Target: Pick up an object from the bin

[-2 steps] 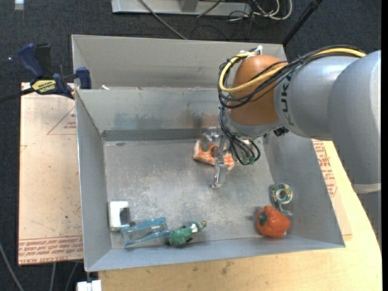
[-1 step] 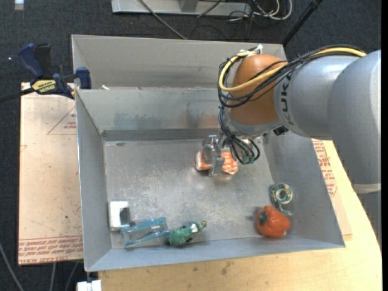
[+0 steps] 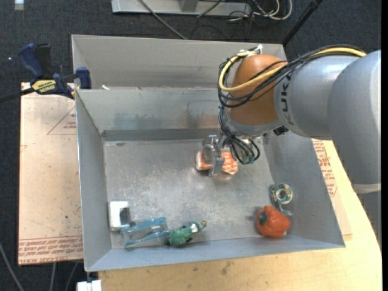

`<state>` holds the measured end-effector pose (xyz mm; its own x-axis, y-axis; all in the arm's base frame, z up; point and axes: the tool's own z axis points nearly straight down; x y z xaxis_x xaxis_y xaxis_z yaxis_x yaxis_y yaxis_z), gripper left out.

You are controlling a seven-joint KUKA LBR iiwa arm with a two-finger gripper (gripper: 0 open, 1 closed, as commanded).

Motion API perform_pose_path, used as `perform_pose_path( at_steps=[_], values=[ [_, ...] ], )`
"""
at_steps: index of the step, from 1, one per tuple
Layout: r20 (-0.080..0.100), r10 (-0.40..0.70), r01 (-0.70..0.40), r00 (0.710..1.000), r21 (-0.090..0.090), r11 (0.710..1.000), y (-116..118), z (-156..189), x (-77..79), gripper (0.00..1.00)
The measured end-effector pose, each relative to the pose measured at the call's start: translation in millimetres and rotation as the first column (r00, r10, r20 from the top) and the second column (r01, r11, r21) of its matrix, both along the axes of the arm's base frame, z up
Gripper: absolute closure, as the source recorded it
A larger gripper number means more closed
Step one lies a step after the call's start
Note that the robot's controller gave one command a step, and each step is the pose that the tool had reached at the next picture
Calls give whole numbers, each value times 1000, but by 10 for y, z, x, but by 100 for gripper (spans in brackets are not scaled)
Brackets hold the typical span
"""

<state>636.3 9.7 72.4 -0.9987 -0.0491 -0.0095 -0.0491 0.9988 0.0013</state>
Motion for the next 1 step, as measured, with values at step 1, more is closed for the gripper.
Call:
perform_pose_path(
  at_steps=[1],
  values=[
    [-17,9,-9,1000,-1,1000,-20,352,-179,100]
  ],
)
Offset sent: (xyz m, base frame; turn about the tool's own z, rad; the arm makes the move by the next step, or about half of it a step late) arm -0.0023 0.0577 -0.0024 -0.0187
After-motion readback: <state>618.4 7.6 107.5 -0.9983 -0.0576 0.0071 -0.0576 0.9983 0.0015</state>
